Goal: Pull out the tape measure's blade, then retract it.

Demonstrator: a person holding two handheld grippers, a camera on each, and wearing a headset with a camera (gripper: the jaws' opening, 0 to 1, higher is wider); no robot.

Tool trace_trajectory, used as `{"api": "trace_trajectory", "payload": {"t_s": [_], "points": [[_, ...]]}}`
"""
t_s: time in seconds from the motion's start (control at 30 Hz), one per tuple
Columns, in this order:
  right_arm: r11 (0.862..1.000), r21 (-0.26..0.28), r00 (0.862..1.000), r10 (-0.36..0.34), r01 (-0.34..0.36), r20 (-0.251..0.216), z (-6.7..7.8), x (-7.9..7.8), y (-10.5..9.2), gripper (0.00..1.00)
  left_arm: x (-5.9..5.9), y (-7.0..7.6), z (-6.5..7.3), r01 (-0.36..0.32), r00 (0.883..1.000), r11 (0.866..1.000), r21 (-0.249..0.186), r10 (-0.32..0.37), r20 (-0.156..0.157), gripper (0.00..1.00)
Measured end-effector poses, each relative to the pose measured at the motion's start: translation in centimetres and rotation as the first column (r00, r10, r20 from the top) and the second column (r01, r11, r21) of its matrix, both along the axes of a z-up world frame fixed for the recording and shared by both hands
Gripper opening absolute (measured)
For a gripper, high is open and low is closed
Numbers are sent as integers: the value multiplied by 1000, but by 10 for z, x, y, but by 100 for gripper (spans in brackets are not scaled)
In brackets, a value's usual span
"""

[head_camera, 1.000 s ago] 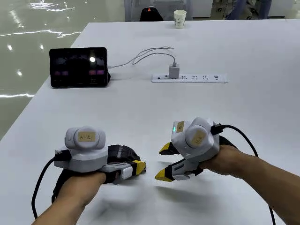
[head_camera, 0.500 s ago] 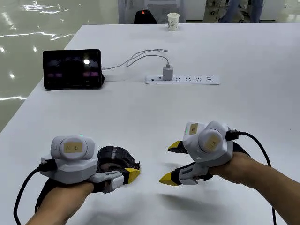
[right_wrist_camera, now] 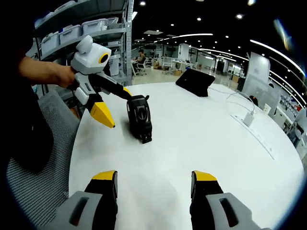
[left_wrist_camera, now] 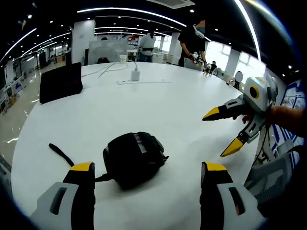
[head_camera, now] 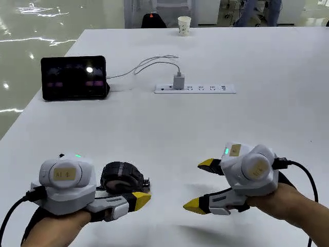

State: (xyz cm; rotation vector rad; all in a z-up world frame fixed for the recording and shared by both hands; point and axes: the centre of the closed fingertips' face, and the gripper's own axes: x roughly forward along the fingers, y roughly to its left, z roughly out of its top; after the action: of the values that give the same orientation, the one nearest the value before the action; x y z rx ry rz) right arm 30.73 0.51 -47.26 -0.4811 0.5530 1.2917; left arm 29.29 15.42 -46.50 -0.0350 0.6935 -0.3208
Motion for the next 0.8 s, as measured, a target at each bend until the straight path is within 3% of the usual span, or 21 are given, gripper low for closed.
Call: {"api": "trace_trajectory", "payload": {"t_s": [0.4,0.53,0.63,0.8], "points": [[994,57,995,-96,95,6,7,-11,-23,65,-10,1,9,35,998,999,-6,-35,52,89],[984,101,989,-147,144,20,13,-10,-29,70,-12,1,14,48,996,999,-6,-48,80,90],[981,100,986,-168,165,18,14,-11,-35,73,-15,0,14,59,995,998,0,-59,76,91],[972,111,977,-211,207,26,17,-11,-45,75,-20,-2,17,79,992,997,-7,-78,103,94]]}}
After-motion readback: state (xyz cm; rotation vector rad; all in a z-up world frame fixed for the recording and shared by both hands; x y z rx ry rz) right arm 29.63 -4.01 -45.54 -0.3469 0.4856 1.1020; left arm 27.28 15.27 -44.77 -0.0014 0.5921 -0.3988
